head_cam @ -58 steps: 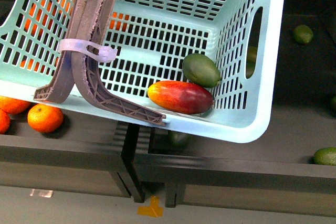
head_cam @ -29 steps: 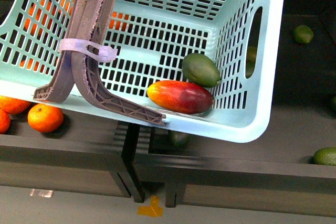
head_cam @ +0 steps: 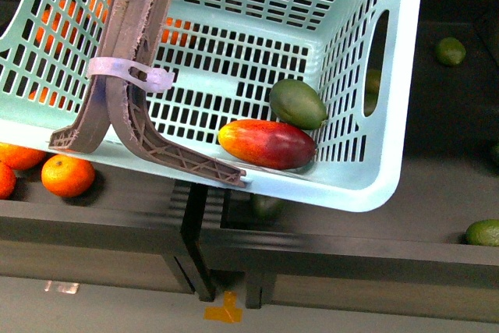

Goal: Pick mango and avocado into basket

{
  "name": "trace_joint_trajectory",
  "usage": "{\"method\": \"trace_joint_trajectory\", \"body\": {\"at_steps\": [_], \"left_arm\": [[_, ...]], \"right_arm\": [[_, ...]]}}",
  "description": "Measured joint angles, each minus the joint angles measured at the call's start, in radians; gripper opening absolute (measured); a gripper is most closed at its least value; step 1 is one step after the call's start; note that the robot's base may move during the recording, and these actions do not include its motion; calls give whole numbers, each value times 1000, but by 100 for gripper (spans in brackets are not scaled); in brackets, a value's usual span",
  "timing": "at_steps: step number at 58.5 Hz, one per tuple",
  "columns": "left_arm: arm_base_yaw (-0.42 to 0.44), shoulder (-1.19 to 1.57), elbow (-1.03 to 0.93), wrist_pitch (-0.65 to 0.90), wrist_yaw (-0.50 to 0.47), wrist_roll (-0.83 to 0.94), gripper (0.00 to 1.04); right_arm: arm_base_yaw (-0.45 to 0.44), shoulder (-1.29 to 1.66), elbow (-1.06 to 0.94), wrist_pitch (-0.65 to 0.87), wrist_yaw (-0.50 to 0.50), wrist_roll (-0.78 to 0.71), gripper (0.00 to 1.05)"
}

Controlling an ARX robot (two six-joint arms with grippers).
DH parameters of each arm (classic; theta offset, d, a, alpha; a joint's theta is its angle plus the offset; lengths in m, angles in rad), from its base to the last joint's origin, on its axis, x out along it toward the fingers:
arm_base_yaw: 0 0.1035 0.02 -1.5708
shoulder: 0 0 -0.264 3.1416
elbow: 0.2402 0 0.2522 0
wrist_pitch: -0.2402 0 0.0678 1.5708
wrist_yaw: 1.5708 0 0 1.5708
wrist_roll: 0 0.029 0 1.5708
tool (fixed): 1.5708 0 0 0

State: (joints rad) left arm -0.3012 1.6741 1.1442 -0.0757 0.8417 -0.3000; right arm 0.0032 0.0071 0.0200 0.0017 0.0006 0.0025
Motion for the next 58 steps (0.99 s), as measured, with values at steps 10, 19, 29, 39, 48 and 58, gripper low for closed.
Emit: {"method": "trace_joint_trajectory", "body": {"at_steps": [10,19,29,39,48,58], "left_arm": [[0,0,0,0,0,-1,15],[0,0,0,0,0,-1,15],[-16,0,0,0,14,2,15],[-13,0,0,0,20,0,15],[-6,0,0,0,-2,-2,15],[-2,0,0,0,-6,2,15]], "right_arm": [[0,0,0,0,0,0,40],[0,0,0,0,0,0,75],[0,-1,0,-2,2,0,96],[0,-2,0,-2,2,0,96],[0,-3,0,-3,3,0,96],[0,-3,0,-3,1,0,96]]}}
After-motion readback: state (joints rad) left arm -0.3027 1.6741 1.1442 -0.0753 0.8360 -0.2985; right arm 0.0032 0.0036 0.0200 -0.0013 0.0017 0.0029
